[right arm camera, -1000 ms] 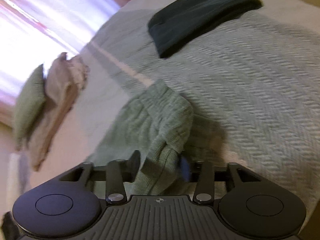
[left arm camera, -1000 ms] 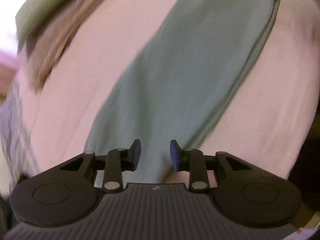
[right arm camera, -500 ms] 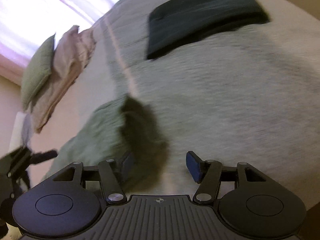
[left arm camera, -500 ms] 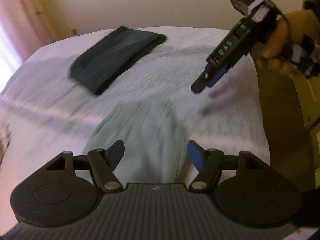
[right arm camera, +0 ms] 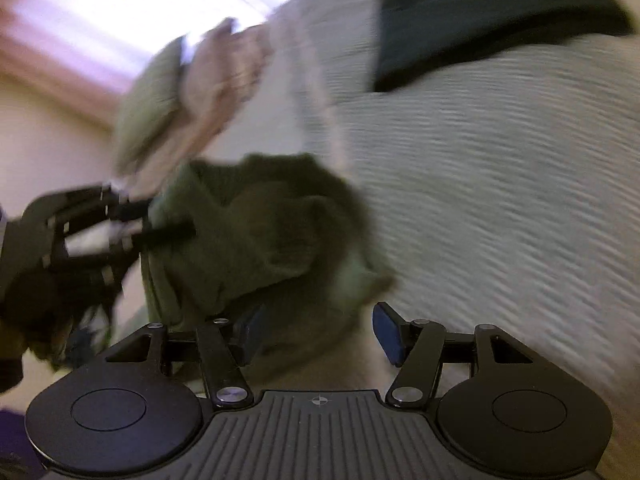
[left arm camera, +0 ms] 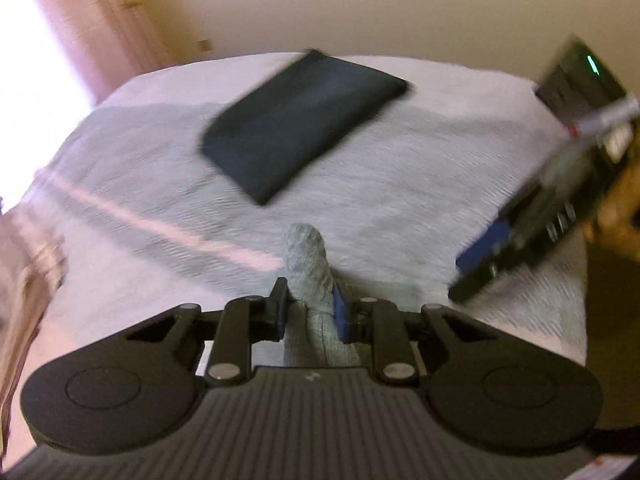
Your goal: Organize objects
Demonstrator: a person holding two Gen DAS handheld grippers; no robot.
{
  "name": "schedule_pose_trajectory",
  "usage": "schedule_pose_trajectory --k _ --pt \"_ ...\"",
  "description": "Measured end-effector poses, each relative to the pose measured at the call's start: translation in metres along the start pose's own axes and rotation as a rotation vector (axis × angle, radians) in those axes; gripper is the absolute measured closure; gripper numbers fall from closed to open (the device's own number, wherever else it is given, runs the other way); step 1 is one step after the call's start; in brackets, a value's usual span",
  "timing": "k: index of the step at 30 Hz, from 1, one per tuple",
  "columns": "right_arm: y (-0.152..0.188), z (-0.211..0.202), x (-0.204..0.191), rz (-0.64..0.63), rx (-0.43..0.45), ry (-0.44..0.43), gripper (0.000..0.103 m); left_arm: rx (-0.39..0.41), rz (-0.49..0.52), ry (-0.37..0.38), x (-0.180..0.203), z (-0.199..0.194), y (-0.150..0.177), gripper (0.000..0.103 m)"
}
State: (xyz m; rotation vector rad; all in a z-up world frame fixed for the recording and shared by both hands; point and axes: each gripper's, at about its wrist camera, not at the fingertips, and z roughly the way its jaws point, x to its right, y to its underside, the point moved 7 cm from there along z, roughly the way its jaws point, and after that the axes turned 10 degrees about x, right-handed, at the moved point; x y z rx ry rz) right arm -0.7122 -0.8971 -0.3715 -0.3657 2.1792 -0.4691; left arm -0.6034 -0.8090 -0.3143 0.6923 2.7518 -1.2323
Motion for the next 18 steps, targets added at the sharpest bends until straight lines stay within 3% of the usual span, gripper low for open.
schedule_pose_trajectory --k 5,12,14,18 --pt "-0.013 0.060 -0.036 -0.072 -0.047 -0.190 0.052 0.016 -0.060 -0.025 -0.026 -0.011 -0.009 0.084" --pt "-0.006 0.107 -0.052 -0.219 -0.183 -0.243 0.053 0.038 -0.076 -0.057 -0.042 -0.029 -0.014 0.084" --pt "0.000 0.116 -0.055 -0.238 -0.219 -0.271 0.059 0.035 -0.083 -0.058 -0.044 -0.032 -0.014 0.084" --pt "-0.032 0.107 -0.050 -0.260 0.004 -0.250 0.067 0.026 -0.081 -0.040 -0.041 -0.033 -0.008 0.085"
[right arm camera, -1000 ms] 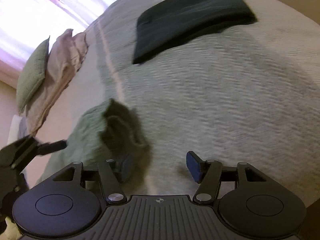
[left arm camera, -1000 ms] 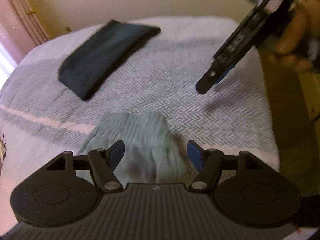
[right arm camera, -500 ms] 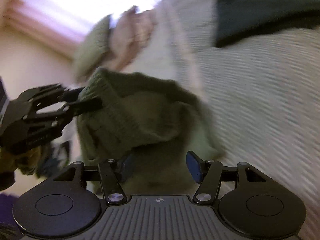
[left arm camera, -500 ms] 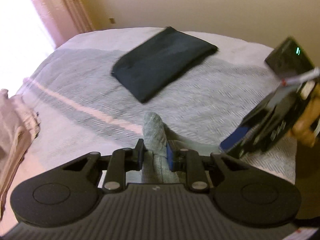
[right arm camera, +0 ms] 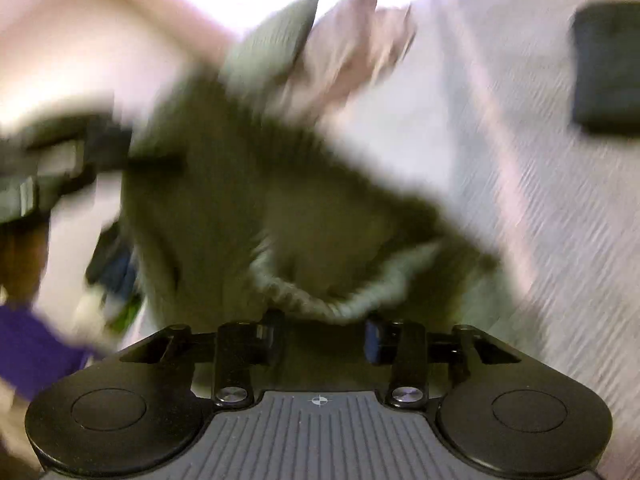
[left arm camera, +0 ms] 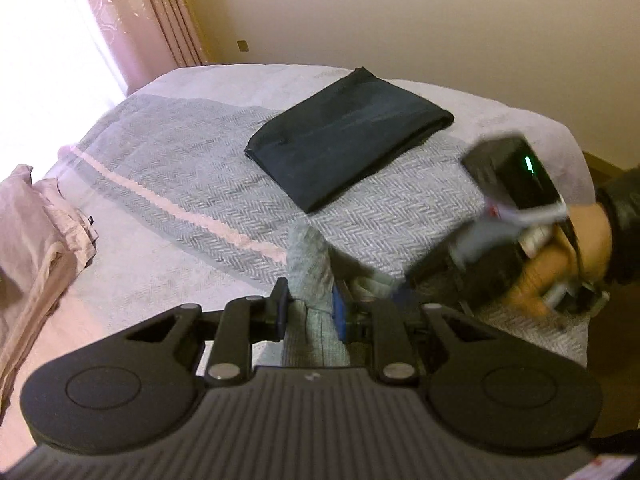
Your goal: Organize objects
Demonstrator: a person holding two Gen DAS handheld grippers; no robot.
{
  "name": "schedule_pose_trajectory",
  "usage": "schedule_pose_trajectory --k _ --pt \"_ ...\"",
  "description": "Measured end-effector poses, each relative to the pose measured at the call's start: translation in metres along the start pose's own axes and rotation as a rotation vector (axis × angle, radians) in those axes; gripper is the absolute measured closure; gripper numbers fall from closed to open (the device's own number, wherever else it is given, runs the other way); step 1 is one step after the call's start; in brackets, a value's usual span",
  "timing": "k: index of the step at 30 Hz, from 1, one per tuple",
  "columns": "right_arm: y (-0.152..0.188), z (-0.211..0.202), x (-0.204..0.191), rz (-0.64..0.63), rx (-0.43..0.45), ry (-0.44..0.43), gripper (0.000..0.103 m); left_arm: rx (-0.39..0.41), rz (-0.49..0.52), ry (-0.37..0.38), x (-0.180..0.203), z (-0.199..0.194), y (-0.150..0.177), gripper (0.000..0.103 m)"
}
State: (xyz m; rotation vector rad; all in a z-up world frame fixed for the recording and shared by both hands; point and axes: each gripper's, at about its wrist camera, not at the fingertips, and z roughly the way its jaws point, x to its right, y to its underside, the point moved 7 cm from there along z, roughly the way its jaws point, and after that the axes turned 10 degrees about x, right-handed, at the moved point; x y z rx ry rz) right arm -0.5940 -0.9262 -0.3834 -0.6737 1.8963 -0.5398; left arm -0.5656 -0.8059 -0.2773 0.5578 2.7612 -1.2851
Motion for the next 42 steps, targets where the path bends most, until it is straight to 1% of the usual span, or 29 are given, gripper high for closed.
schedule_pose_trajectory --k 1,2,3,4,6,9,11,12,15,16,19,21,22,23,25,26,27,28,30,33,34,35,36,38,40,42 --pt "-0.008 -0.003 0.009 -0.017 0.053 0.039 0.067 -0.001 -0.003 0.011 0.002 0.000 0.001 0.085" --pt "-0.014 -0.003 0.018 -0.016 0.085 0.068 0.067 -0.007 0.000 0.025 0.004 0.002 0.003 0.085" --pt "-0.016 0.001 0.026 0.007 0.092 0.066 0.067 -0.013 0.014 0.025 0.007 0.006 0.006 0.085" --pt "-0.016 0.006 0.033 0.029 0.087 0.056 0.067 -0.018 0.022 0.020 0.009 0.009 0.009 0.085" --pt "-0.012 0.011 0.036 0.000 0.052 0.068 0.066 -0.025 0.009 0.020 0.006 0.014 0.011 0.085" --pt "-0.003 -0.002 0.031 -0.057 0.032 0.092 0.066 -0.026 0.011 0.008 -0.004 0.014 0.011 0.085" --pt "0.000 -0.013 0.022 -0.148 0.015 0.117 0.066 -0.036 0.013 0.013 -0.013 0.017 0.012 0.084" --pt "0.003 -0.021 0.016 -0.226 0.006 0.138 0.066 -0.043 0.012 0.021 -0.017 0.018 0.012 0.084" --pt "0.009 -0.032 -0.006 -0.420 0.009 0.136 0.066 -0.053 0.007 0.042 -0.026 0.023 0.009 0.084" --pt "0.012 -0.032 -0.012 -0.506 -0.002 0.132 0.066 -0.054 0.014 0.049 -0.026 0.024 0.008 0.084" --pt "0.023 -0.015 -0.024 -0.736 -0.055 0.110 0.066 -0.051 0.043 0.067 -0.026 0.026 0.004 0.084" --pt "0.033 -0.006 -0.023 -0.860 -0.089 0.096 0.066 -0.048 0.058 0.077 -0.023 0.023 0.002 0.084" --pt "0.037 0.003 -0.020 -0.934 -0.100 0.108 0.066 -0.047 0.066 0.085 -0.022 0.022 0.001 0.084" --pt "0.039 0.007 -0.019 -0.967 -0.097 0.096 0.066 -0.046 0.075 0.091 -0.019 0.020 0.001 0.084" --pt "0.036 0.011 -0.020 -0.990 -0.078 0.086 0.068 -0.039 0.075 0.105 -0.014 0.016 0.003 0.084" --pt "0.037 0.012 -0.021 -1.010 -0.078 0.080 0.077 -0.038 0.075 0.115 -0.010 0.015 0.005 0.084" --pt "0.036 0.016 -0.020 -1.016 -0.083 0.072 0.091 -0.039 0.082 0.119 -0.006 0.014 0.007 0.084" --pt "0.036 0.018 -0.020 -0.990 -0.090 0.066 0.093 -0.040 0.088 0.116 -0.002 0.015 0.009 0.084" --pt "0.027 0.029 -0.014 -0.915 -0.095 0.069 0.093 -0.045 0.066 0.103 -0.004 0.017 0.012 0.084" --pt "0.037 0.024 -0.015 -0.958 -0.144 0.024 0.092 -0.040 0.053 0.070 -0.021 0.018 0.011 0.084" --pt "0.042 0.021 -0.014 -0.997 -0.162 0.003 0.090 -0.040 0.046 0.068 -0.027 0.019 0.010 0.084" --pt "0.047 0.019 -0.013 -1.050 -0.176 -0.011 0.083 -0.039 0.045 0.067 -0.032 0.020 0.009 0.084" --pt "0.054 0.019 -0.011 -1.136 -0.196 -0.017 0.081 -0.039 0.055 0.066 -0.036 0.022 0.008 0.084" --pt "0.062 0.023 -0.008 -1.251 -0.214 -0.024 0.080 -0.041 0.074 0.070 -0.038 0.025 0.007 0.084" --pt "0.065 0.032 -0.008 -1.338 -0.233 -0.037 0.080 -0.044 0.086 0.077 -0.037 0.027 0.007 0.084" --pt "0.067 0.040 -0.009 -1.418 -0.223 -0.045 0.080 -0.040 0.096 0.082 -0.033 0.027 0.008 0.084"
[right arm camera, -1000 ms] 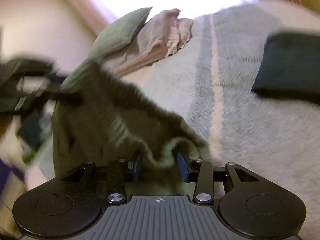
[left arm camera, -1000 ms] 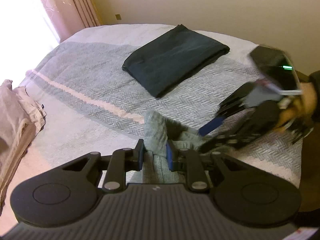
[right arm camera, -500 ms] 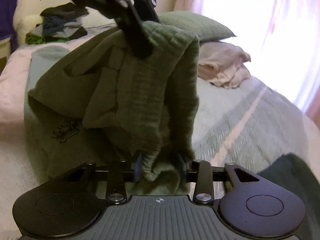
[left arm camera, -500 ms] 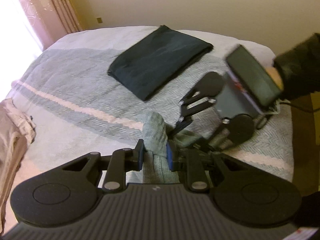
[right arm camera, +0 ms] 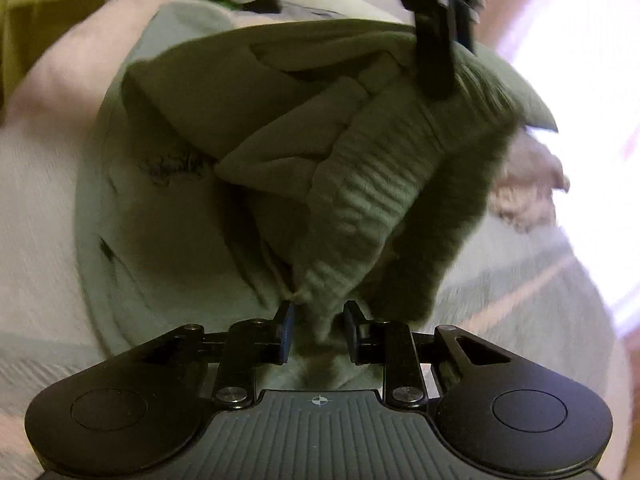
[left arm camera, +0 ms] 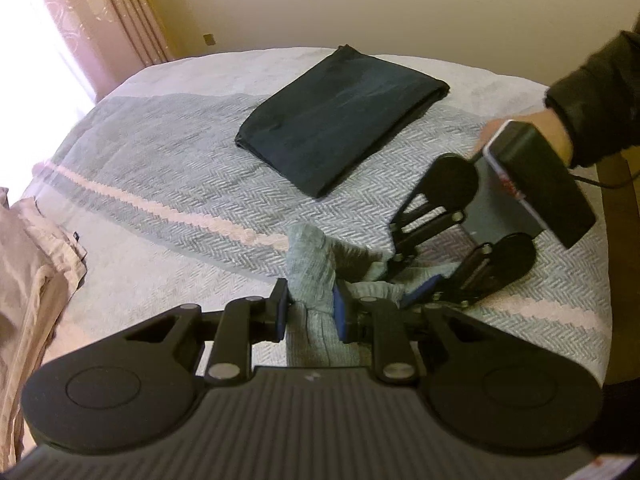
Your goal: Organize objects
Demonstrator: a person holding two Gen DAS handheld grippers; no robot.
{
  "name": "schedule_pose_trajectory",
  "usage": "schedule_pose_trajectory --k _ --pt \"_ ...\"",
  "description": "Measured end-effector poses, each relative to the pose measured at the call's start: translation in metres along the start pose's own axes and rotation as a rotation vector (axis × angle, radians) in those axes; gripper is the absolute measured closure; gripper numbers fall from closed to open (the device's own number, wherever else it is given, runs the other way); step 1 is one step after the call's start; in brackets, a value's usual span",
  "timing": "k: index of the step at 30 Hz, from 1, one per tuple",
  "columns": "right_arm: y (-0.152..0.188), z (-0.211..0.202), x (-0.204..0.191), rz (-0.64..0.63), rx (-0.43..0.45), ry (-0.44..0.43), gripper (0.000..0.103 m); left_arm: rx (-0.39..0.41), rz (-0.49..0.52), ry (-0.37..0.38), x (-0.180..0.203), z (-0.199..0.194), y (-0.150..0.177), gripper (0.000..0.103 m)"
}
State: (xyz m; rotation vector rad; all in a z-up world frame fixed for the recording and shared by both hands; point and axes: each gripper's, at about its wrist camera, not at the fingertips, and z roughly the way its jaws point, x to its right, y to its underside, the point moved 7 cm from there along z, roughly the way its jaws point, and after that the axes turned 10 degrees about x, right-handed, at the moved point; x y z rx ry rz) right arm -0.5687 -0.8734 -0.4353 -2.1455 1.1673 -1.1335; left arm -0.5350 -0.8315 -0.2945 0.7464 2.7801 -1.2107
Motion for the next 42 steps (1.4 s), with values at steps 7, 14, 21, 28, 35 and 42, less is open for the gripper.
schedule_pose_trajectory --k 7,14,21,28,35,42 --pt "0.005 0.004 0.010 0.042 0.001 0.034 0.076 0.003 0.016 0.022 0.008 -0.006 0.003 0.084" --pt "0.013 -0.003 0.073 0.870 -0.001 0.001 0.099 0.027 0.050 0.070 0.055 -0.011 0.005 0.084" --pt "0.095 0.025 0.092 1.716 0.055 -0.062 0.099 0.000 0.100 0.053 0.086 0.028 0.028 0.084" --pt "0.126 0.011 0.102 1.851 0.140 -0.075 0.099 -0.032 0.183 0.105 0.130 0.063 0.048 0.084" --pt "0.152 -0.048 0.111 1.792 0.120 0.098 0.098 -0.063 0.084 0.073 0.145 0.094 0.046 0.084" --pt "0.136 -0.132 0.101 1.674 0.097 0.337 0.058 -0.084 0.110 0.037 0.162 0.103 0.053 0.078"
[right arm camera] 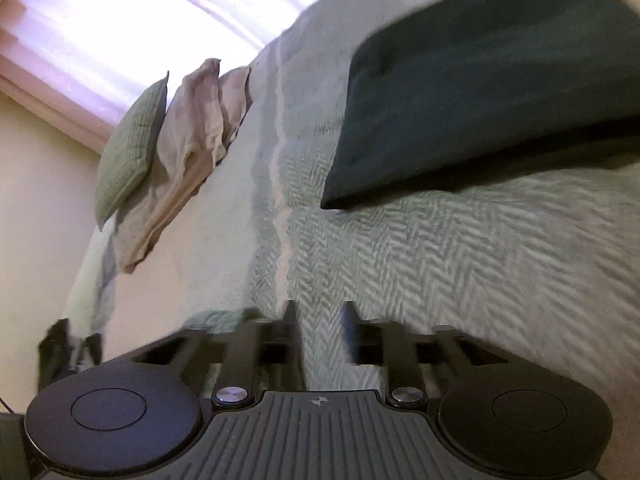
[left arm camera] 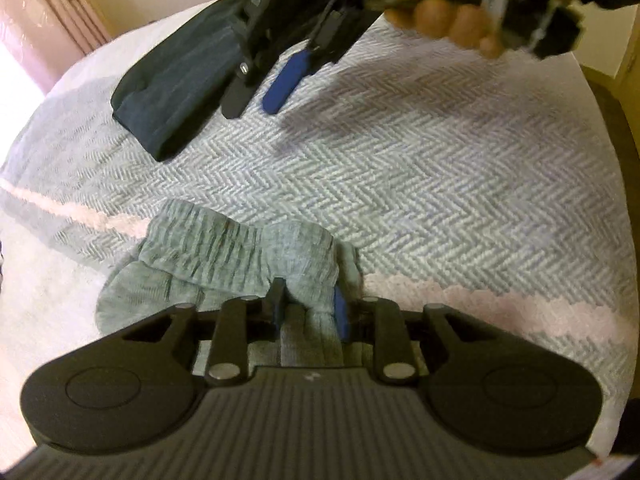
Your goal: Organize objects
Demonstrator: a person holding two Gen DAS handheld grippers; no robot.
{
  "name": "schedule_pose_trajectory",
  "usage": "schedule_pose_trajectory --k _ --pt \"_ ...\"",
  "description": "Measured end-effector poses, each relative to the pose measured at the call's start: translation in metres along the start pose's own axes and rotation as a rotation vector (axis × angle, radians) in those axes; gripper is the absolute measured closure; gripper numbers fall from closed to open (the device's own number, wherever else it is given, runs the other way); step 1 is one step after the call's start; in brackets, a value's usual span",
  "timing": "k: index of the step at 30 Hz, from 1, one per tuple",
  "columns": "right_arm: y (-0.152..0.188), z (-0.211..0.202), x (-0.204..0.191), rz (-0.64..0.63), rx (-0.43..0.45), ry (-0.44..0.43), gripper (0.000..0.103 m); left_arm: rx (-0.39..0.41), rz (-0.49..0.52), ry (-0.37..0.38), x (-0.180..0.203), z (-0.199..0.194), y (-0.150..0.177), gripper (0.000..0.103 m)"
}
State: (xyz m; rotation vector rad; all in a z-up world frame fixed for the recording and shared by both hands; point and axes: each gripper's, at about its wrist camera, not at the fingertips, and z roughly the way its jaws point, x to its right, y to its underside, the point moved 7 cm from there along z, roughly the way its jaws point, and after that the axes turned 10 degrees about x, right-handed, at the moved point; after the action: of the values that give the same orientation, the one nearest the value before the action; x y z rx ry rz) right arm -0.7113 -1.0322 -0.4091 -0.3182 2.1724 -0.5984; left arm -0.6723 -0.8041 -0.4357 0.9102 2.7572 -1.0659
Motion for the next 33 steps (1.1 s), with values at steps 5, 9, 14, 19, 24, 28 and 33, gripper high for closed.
schedule_pose_trajectory --k 5,9,14,19,24,28,33 --pt "0.031 -0.029 -0.042 -0.018 0.009 0.012 0.049 0.028 -0.026 0.043 -0.004 -0.056 0.000 0.070" --pt "0.067 -0.030 -0.067 0.042 -0.017 0.028 0.048 0.026 -0.076 -0.043 -0.026 -0.114 0.027 0.069" --pt "0.106 -0.013 -0.065 0.277 -0.034 0.055 0.048 -0.101 -0.239 -0.181 -0.062 -0.129 0.088 0.070" --pt "0.112 0.000 -0.051 0.383 0.002 0.133 0.082 -0.160 -0.259 -0.131 -0.050 -0.121 0.125 0.070" --pt "0.113 0.006 -0.053 0.188 -0.029 0.213 0.082 -0.190 -0.246 -0.068 -0.024 -0.100 0.153 0.070" --pt "0.114 -0.004 -0.064 0.145 0.019 0.264 0.069 -0.157 -0.292 -0.092 -0.024 -0.128 0.165 0.069" --pt "0.138 -0.030 -0.122 0.071 0.114 0.359 0.066 -0.124 -0.352 -0.174 -0.046 -0.175 0.207 0.069"
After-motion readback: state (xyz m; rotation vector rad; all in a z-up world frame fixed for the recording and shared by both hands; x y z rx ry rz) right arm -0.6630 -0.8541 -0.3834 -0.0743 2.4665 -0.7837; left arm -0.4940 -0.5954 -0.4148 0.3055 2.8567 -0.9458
